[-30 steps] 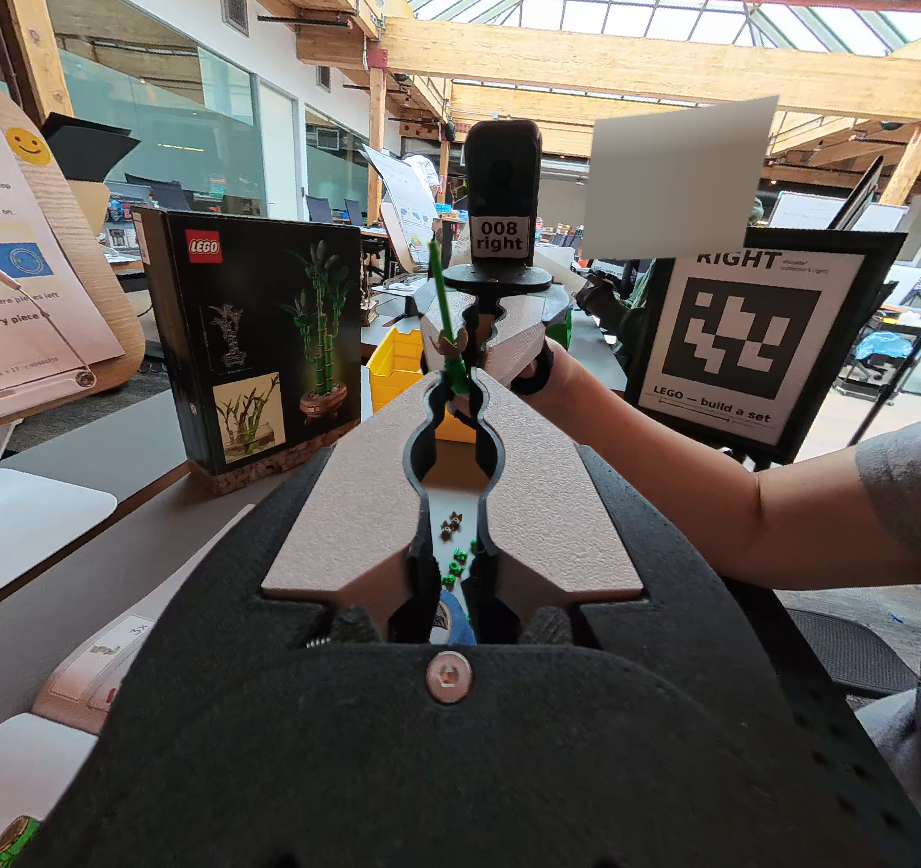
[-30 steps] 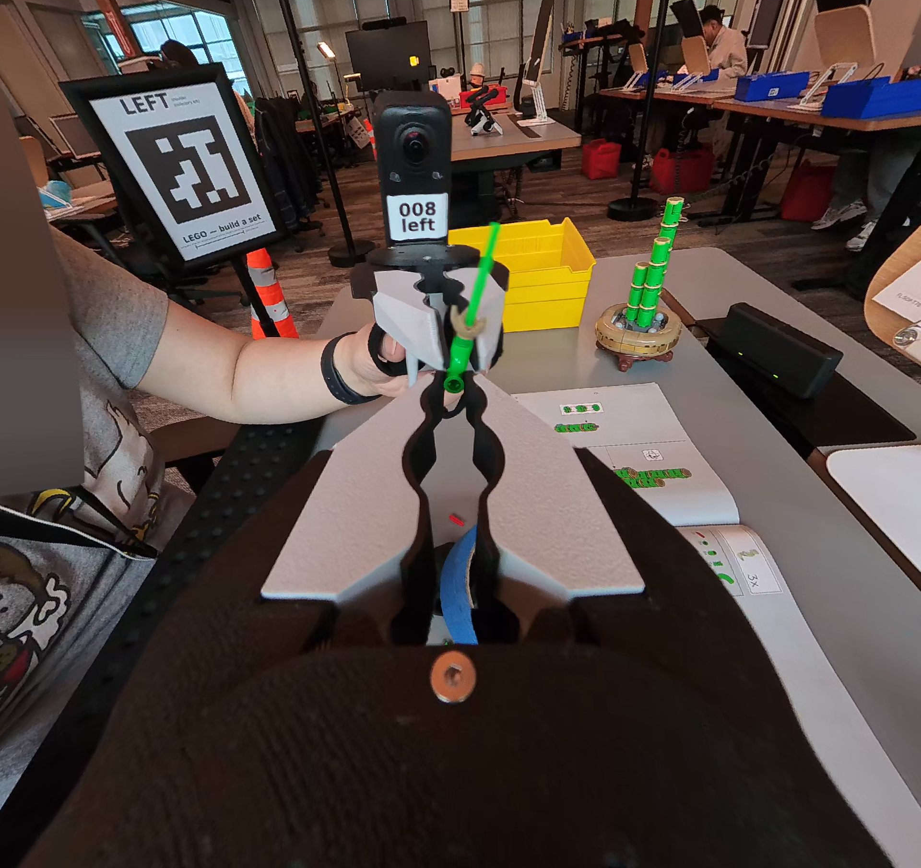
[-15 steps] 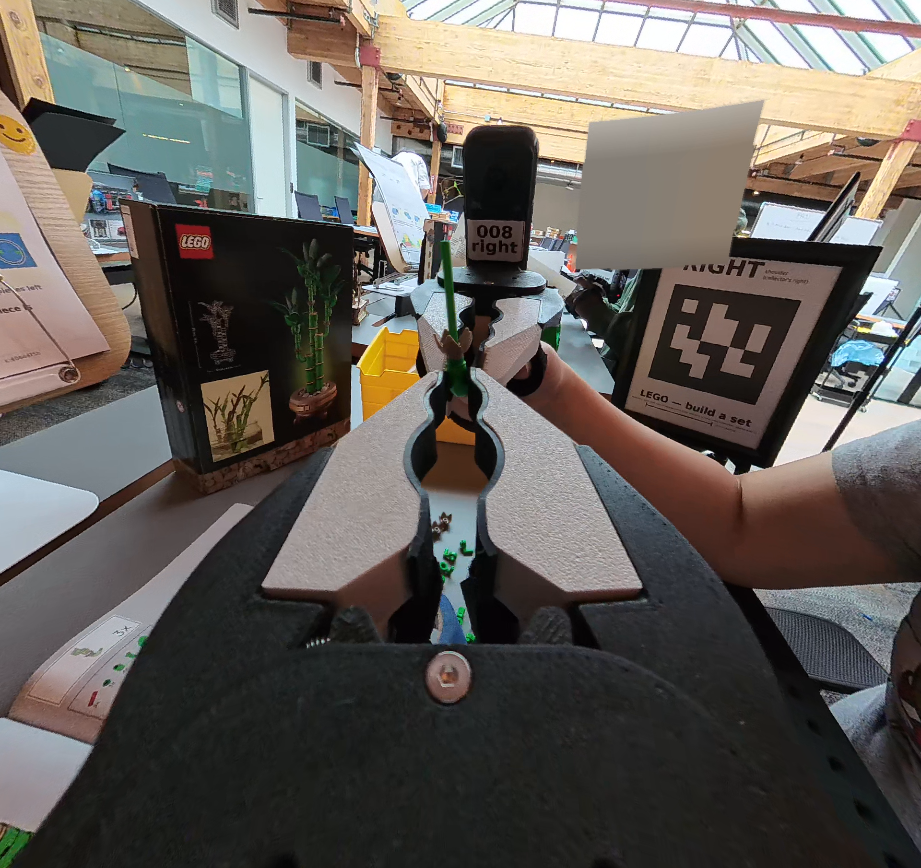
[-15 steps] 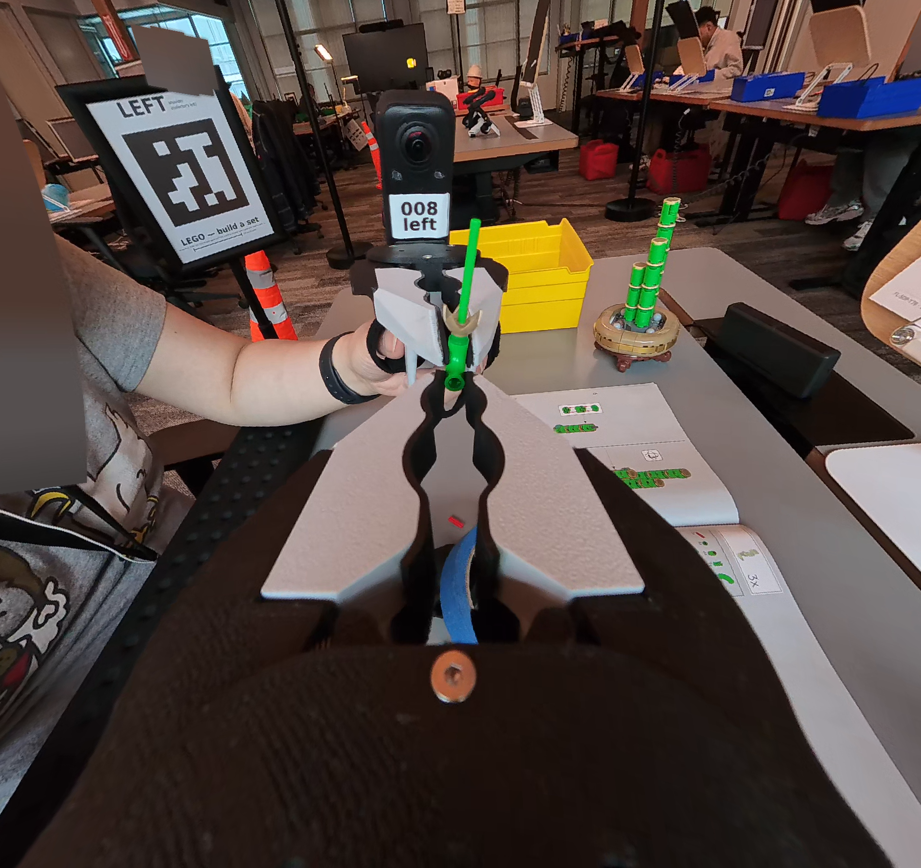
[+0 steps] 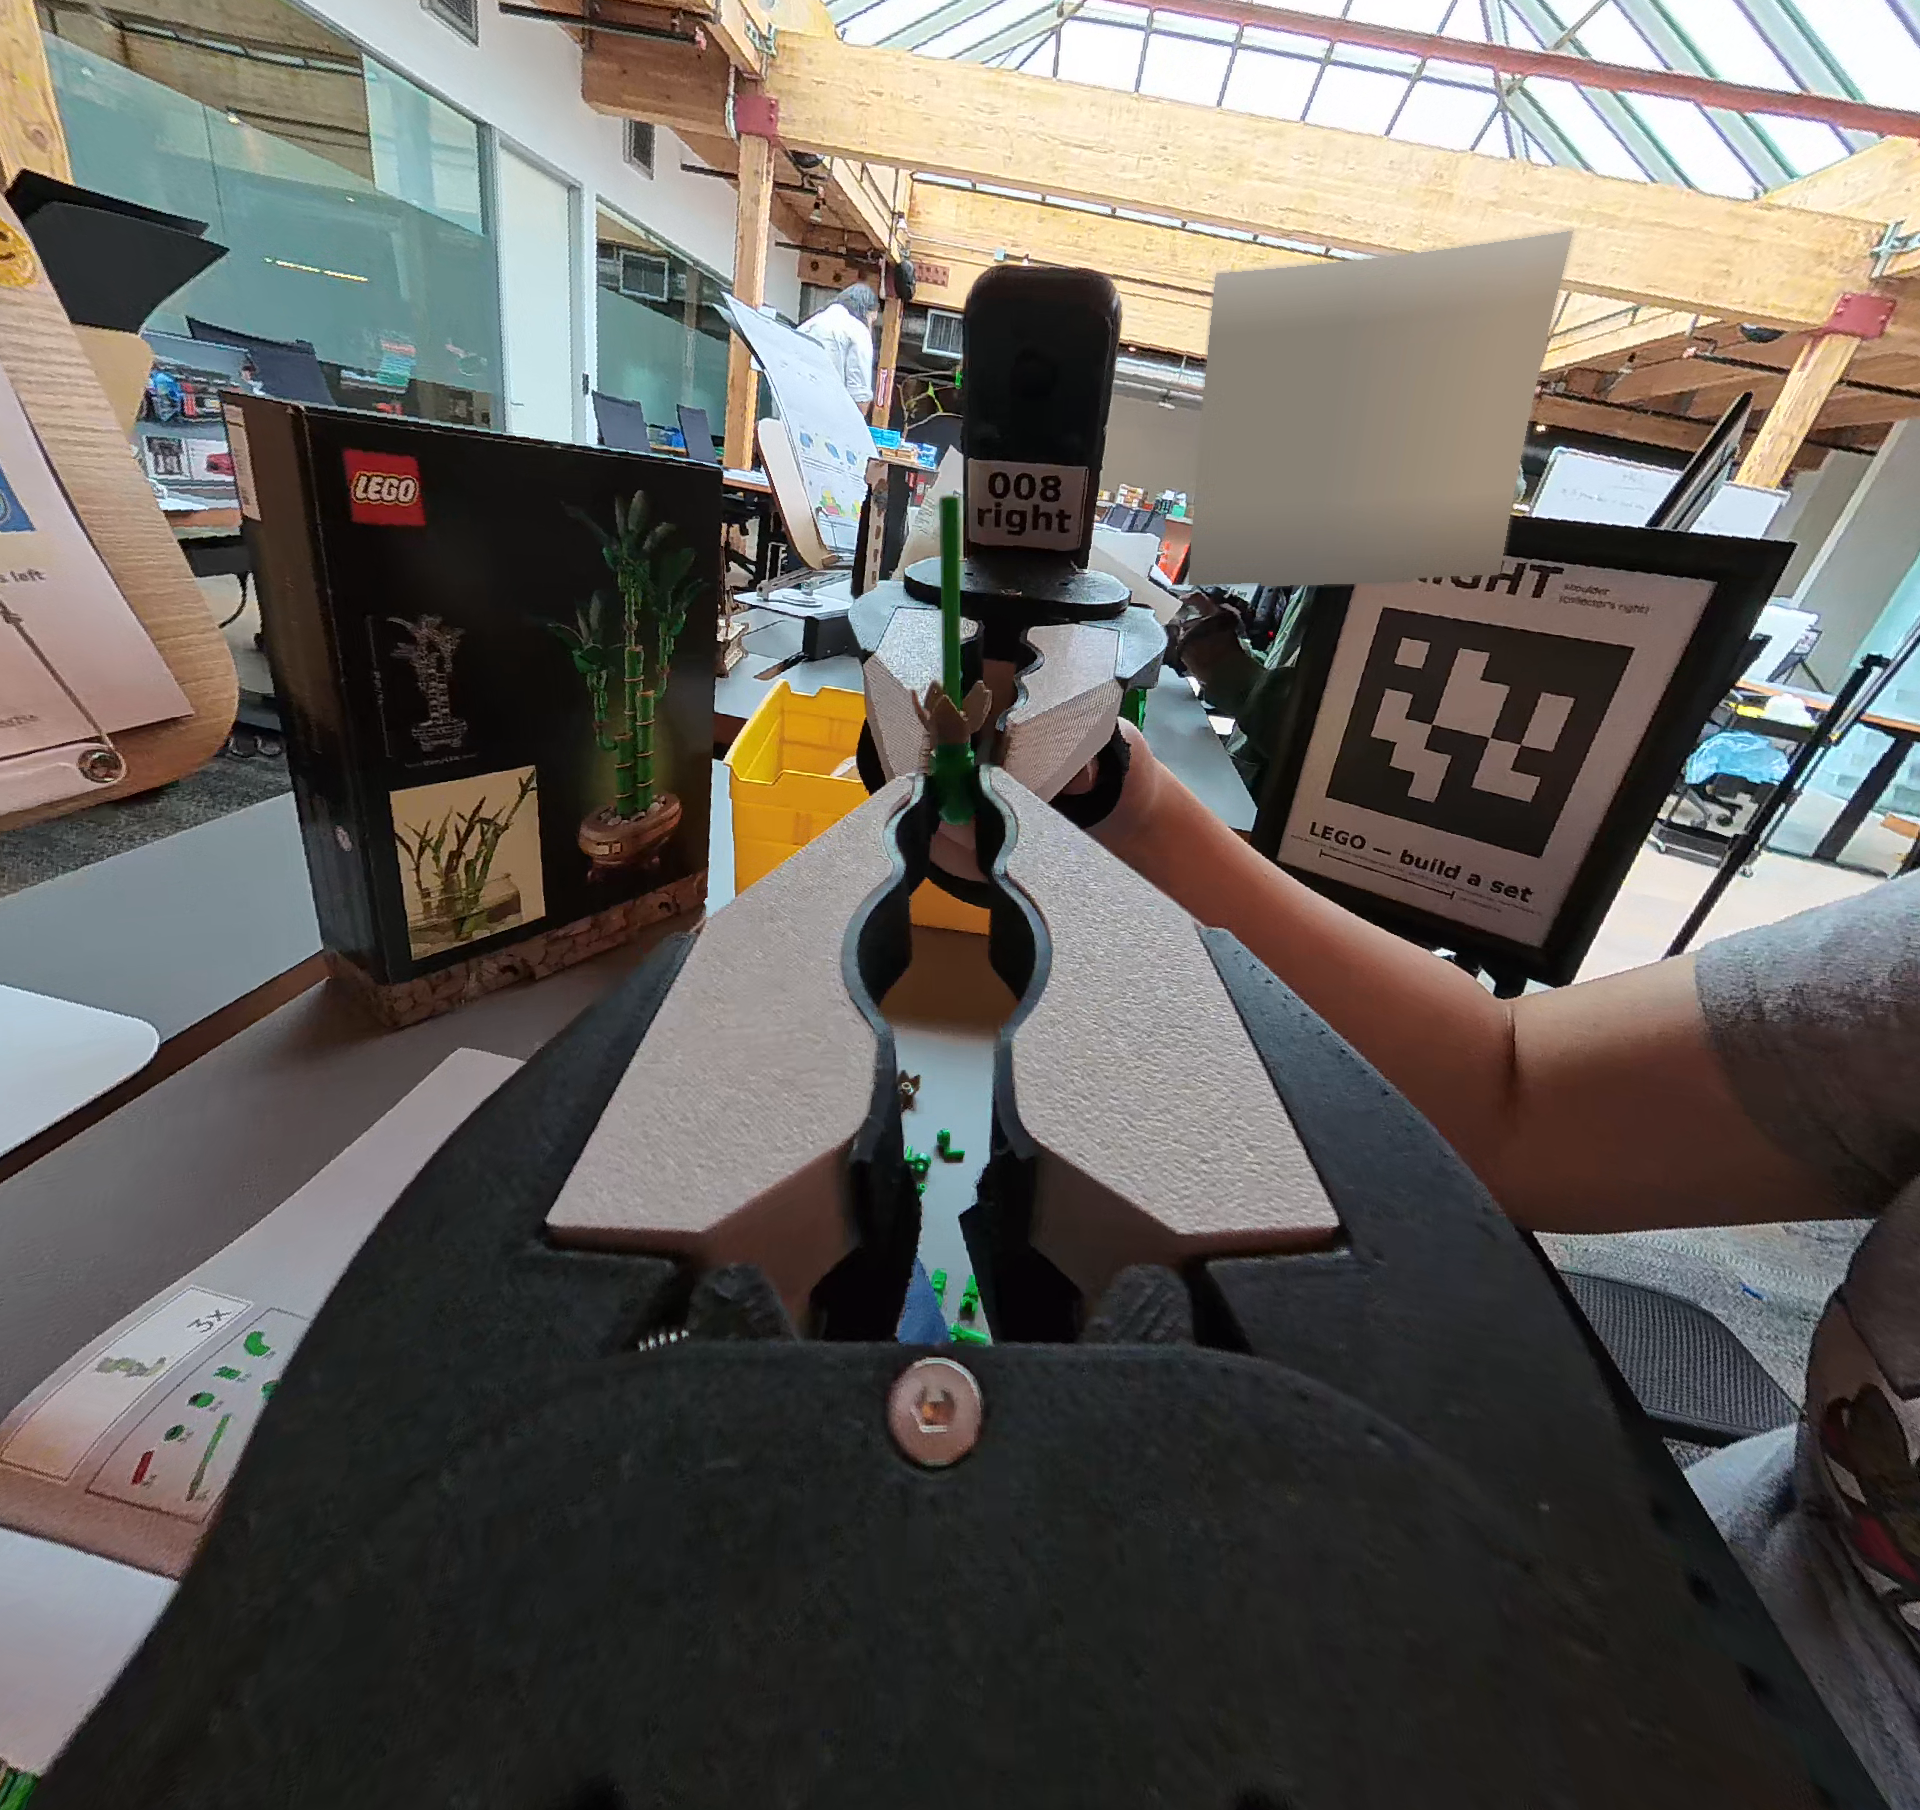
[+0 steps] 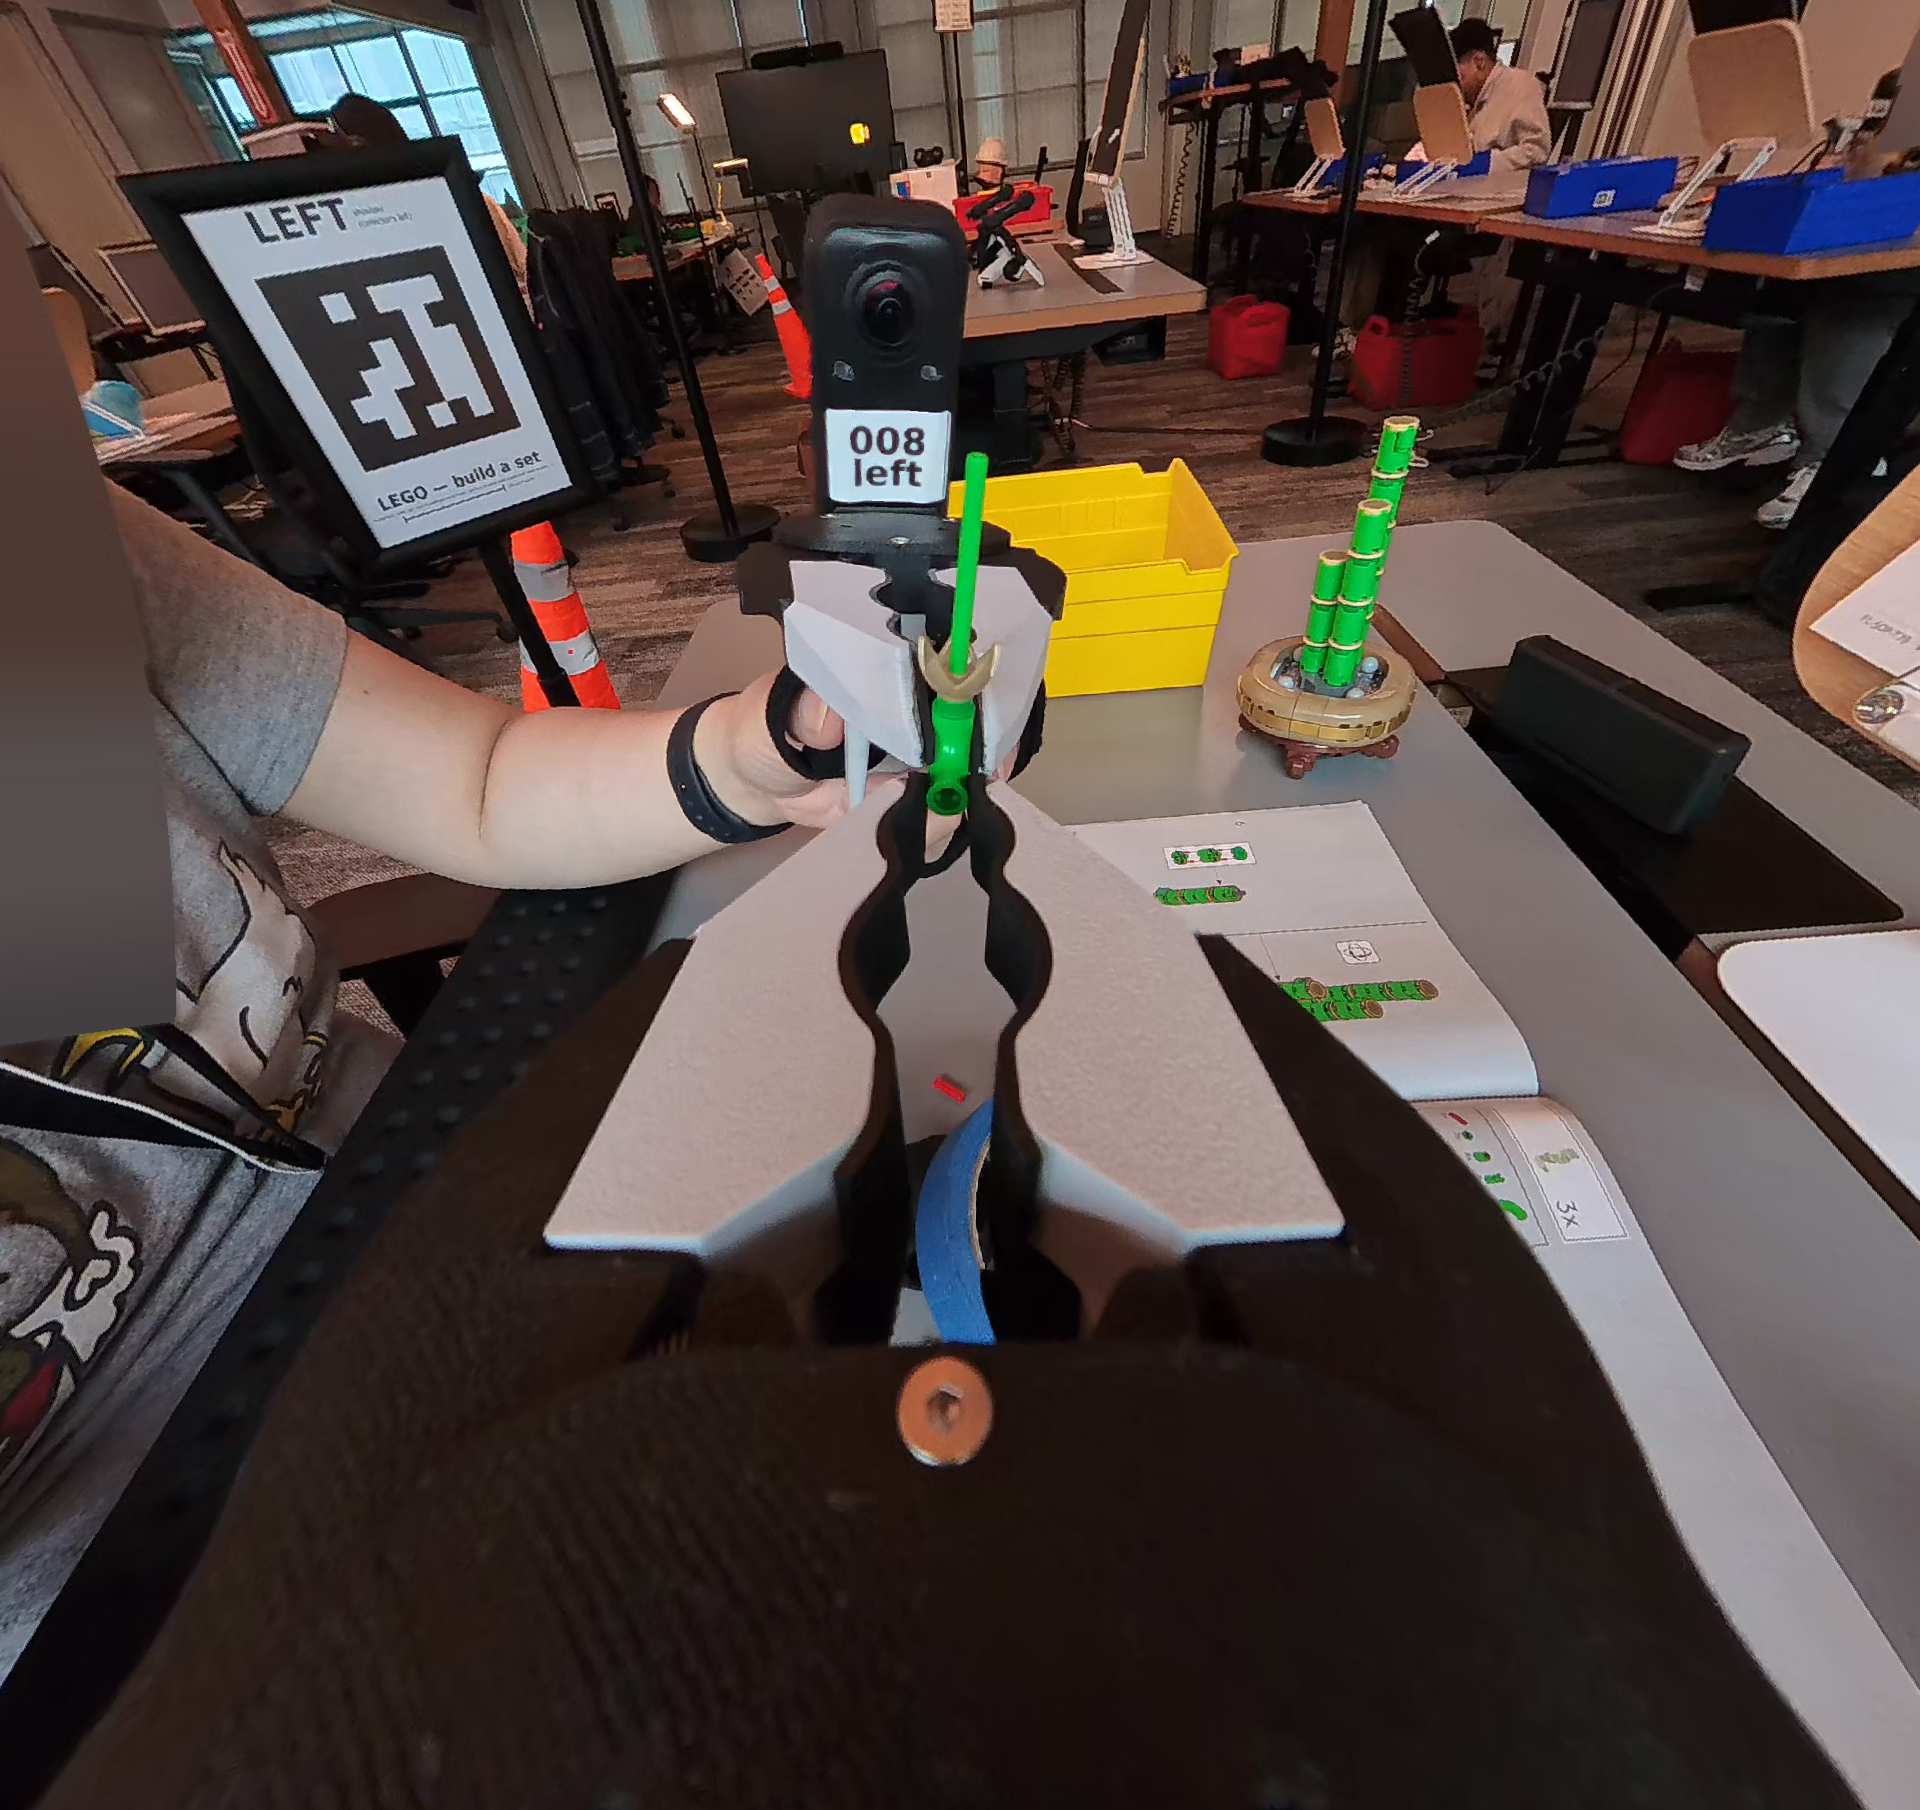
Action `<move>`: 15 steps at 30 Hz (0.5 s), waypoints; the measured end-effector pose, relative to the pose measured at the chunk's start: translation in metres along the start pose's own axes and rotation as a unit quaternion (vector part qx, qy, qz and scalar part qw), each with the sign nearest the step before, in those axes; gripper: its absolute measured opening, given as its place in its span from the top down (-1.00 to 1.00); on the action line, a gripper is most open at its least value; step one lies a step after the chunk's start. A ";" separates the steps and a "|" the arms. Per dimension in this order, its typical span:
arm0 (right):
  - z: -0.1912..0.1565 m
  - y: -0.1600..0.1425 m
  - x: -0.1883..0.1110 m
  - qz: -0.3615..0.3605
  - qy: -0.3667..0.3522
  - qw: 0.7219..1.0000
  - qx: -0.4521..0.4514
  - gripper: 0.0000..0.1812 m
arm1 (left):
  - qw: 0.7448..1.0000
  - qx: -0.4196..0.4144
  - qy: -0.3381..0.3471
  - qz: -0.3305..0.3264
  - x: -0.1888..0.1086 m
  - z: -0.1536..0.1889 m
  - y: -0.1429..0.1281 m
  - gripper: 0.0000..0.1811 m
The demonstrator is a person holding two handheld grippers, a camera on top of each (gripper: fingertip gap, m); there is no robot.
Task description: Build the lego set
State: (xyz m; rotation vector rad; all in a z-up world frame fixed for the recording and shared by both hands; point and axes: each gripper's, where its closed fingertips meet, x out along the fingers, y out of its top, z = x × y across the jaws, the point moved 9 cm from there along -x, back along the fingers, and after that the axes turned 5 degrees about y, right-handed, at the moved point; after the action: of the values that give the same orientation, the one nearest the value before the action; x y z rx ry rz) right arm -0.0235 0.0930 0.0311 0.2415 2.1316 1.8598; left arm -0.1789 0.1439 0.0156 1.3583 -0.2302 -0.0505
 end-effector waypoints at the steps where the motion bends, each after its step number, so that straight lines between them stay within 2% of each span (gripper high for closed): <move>1: 0.000 0.000 0.000 0.002 0.001 1.000 -0.001 0.94 | 1.000 -0.002 -0.002 0.002 0.000 0.000 0.000 0.95; 5: 0.000 0.000 0.001 0.007 0.007 1.000 0.001 0.93 | 1.000 -0.005 -0.009 0.003 -0.001 0.000 0.001 0.95; 8: 0.001 0.001 -0.001 0.005 -0.006 1.000 0.005 0.75 | 1.000 -0.002 -0.012 0.005 -0.001 0.001 0.002 0.95; 11: -0.001 0.005 -0.010 -0.005 -0.035 0.999 -0.012 0.71 | 1.000 -0.001 -0.011 0.012 -0.005 0.000 0.006 0.95; 15: -0.018 0.025 -0.033 -0.013 -0.111 0.992 -0.057 0.65 | 0.999 -0.006 -0.011 0.031 -0.014 -0.002 0.016 0.94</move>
State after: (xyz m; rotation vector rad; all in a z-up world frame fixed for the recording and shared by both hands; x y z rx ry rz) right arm 0.0000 0.0688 0.0619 0.3725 1.8661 1.8394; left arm -0.1942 0.1515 0.0292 1.3379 -0.2903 -0.0160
